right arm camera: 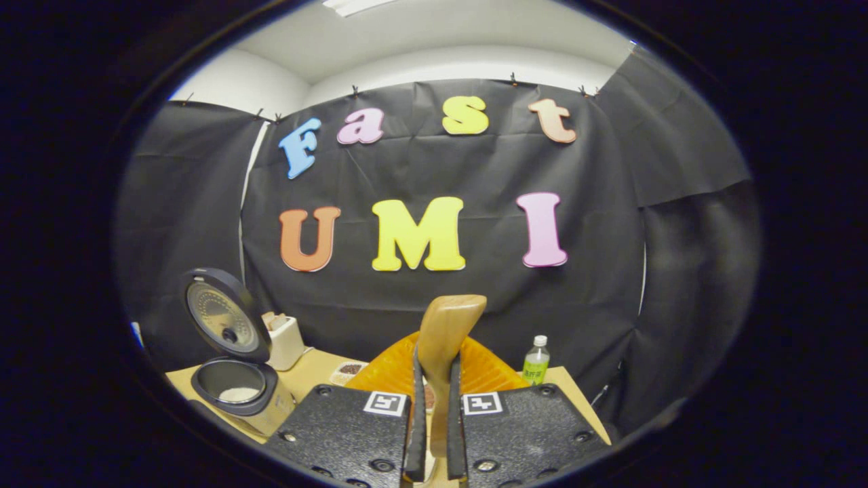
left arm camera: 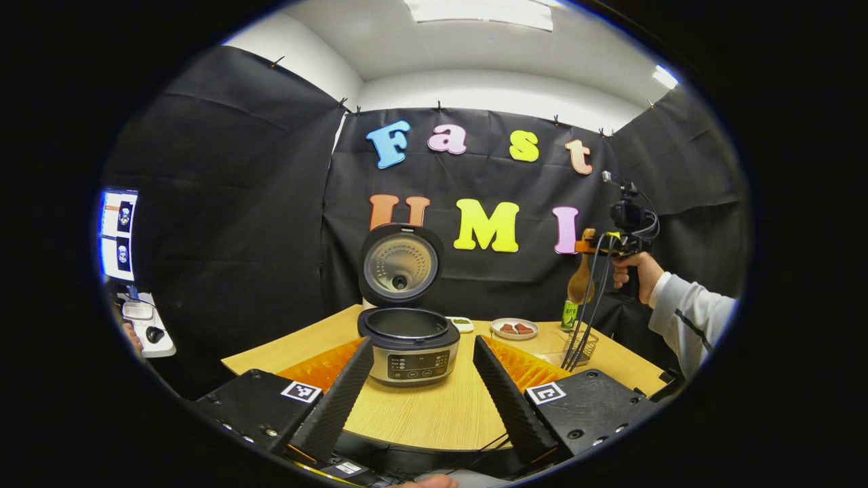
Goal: Close the left gripper, press the button to open the rice cooker; take a wooden spoon from the chopstick holder with the right hand, scoop a spoonful of rice and pour it into the rice cooker, then put the wooden spoon back into the chopstick holder.
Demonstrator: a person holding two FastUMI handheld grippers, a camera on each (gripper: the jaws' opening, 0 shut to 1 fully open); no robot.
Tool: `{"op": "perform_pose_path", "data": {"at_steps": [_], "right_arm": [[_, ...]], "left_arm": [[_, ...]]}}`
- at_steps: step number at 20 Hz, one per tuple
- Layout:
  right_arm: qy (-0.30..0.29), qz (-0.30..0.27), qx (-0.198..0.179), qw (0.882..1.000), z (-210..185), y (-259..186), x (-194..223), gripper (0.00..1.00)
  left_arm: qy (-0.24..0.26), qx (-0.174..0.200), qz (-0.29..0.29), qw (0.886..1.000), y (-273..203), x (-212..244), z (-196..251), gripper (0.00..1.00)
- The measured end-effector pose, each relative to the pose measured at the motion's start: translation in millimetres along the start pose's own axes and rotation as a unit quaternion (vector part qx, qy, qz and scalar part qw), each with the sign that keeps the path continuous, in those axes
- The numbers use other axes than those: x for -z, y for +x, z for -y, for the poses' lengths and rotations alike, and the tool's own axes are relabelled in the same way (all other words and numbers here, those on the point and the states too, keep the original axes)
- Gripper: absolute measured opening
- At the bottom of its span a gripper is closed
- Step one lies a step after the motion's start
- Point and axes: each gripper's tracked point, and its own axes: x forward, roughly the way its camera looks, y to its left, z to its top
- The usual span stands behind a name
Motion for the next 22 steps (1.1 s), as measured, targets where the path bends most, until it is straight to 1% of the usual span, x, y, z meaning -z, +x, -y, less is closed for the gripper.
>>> {"op": "perform_pose_path", "data": {"at_steps": [2,5,7,10,14,18,20,22], "right_arm": [[0.008,-0.006,0.008,1.000,20.2,2.4,12.8,0.17],[0.029,-0.005,0.038,0.999,56.8,6.8,31.3,0.18],[0.042,-0.008,0.050,0.998,72.8,10.0,48.1,0.18],[0.068,-0.021,0.042,0.997,84.2,15.3,74.0,0.18],[0.086,-0.032,0.046,0.995,97.1,23.2,94.2,0.19],[0.108,-0.039,0.038,0.993,92.2,27.5,102.0,0.20],[0.115,-0.044,0.032,0.992,86.8,28.8,107.1,0.21],[0.128,-0.054,0.038,0.990,88.4,31.2,114.9,0.23]], "left_arm": [[0.001,-0.007,0.009,1.000,-2.3,-4.0,2.9,0.95],[0.013,0.013,0.009,1.000,0.7,-0.8,17.1,0.94],[0.022,0.003,0.001,1.000,4.0,4.2,8.9,0.94],[0.014,-0.012,0.003,1.000,6.2,0.9,1.7,0.94],[0.004,-0.029,-0.001,1.000,14.5,5.4,-6.5,0.94],[0.008,-0.058,0.007,0.998,15.9,-0.8,-16.5,0.94],[0.009,-0.059,0.004,0.998,20.9,0.9,-13.8,0.94],[0.012,-0.063,-0.004,0.998,23.0,1.9,-14.3,0.94]]}}
